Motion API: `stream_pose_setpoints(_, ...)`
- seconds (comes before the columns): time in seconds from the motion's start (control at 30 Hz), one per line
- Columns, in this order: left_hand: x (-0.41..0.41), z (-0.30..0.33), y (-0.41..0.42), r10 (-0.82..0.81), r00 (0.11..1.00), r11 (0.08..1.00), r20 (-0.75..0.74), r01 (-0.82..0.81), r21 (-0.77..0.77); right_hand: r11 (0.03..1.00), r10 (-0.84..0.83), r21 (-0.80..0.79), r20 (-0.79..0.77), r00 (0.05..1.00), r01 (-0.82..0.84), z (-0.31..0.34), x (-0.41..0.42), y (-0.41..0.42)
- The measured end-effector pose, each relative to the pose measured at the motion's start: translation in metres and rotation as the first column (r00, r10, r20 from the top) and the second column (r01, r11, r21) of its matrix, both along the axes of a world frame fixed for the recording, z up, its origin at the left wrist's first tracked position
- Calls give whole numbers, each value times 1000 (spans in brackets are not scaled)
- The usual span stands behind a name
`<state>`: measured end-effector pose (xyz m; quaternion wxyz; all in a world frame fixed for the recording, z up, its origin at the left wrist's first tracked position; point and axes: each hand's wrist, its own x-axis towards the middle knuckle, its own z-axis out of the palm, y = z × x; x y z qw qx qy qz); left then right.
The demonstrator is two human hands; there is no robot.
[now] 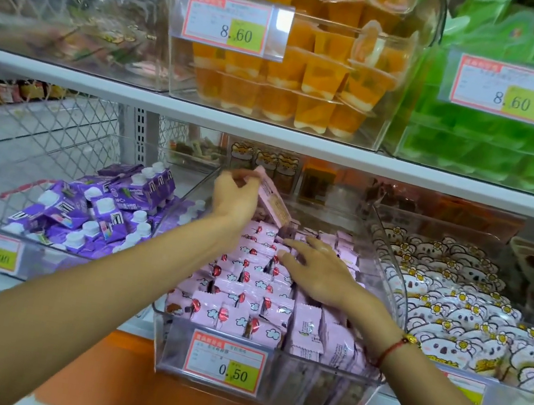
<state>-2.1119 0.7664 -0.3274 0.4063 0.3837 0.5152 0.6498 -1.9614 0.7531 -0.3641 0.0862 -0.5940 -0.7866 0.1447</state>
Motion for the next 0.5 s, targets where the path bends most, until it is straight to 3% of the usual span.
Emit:
stream_pose_setpoints(0.1,-5,3,-26,-3,995,999,103,-1,43,994,-56,62,-436,898,92,17,-1,-2)
stream_pose_setpoints(0.17,-6,3,-41,-37,987,998,157,29,51,987,-59,81,-630,775,141,32,3,-4)
stream_pose_setpoints(0.2,-6,4,-46,-58,981,998,186,51,45,994,-4,77,-683,731,78,37,5,-6)
stream_pose_setpoints(0.23,-6,4,-50,-83,972,996,219,77,36,998,61,62,-700,711,-25,41,6,-10)
stream_pose_setpoints(0.3,-4,7,-54,-132,949,991,287,130,24,982,190,113,-617,764,-153,45,1,-20)
stream_pose_setpoints(0.4,-3,10,-57,-184,912,981,367,192,15,906,281,418,-478,832,-66,41,-5,-26)
stream_pose_setpoints(0.47,-5,10,-56,-215,913,975,346,221,22,911,251,413,-546,799,-5,42,-4,-27)
stream_pose_setpoints(0.5,-6,9,-56,-240,922,969,304,244,24,951,189,308,-635,749,21,43,-3,-27)
